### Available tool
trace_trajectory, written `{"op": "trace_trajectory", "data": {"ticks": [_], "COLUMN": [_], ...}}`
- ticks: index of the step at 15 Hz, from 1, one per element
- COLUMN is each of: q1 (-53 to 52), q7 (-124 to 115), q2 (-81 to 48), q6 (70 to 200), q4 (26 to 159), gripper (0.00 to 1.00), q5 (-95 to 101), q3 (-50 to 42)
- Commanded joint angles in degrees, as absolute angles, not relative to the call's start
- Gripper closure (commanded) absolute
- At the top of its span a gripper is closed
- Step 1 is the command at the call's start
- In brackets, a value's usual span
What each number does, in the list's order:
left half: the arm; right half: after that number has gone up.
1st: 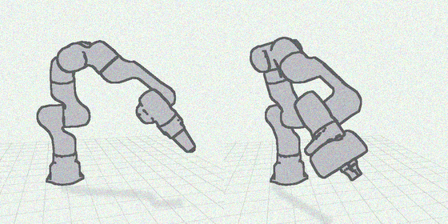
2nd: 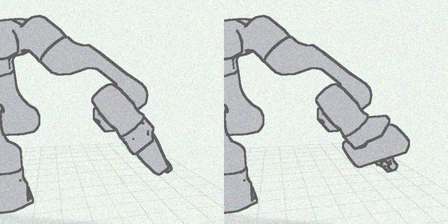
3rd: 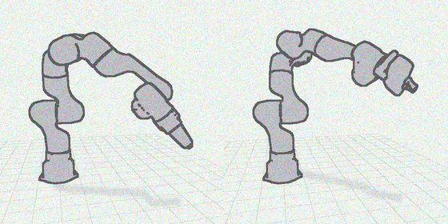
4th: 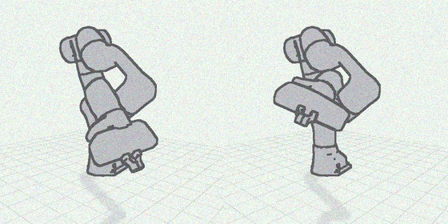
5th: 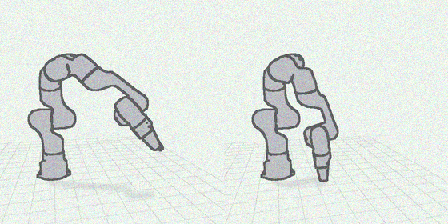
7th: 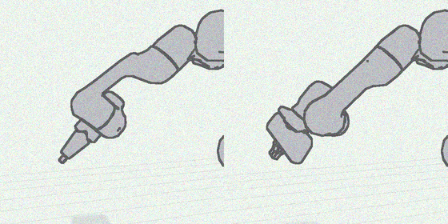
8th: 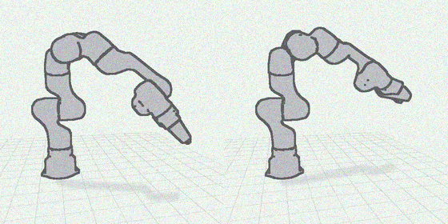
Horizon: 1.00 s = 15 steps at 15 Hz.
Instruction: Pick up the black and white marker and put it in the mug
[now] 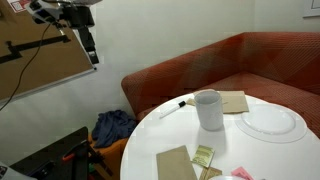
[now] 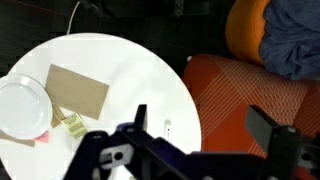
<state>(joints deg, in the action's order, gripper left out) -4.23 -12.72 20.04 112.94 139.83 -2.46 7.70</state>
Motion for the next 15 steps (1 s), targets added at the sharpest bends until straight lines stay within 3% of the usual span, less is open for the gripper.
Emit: {"op": "trace_trajectory", "data": {"ticks": [1,15], "q1": [-3.78,-2.39], "q7": [-11.70,-12.61], "q2": [16.80,-4.72], "q6": [119.74,137.82], "q4": [142.10,138.76], "gripper": [0.00,0.00], "q5": [-0.21,8.36], "q3": [7.54,3.41]}}
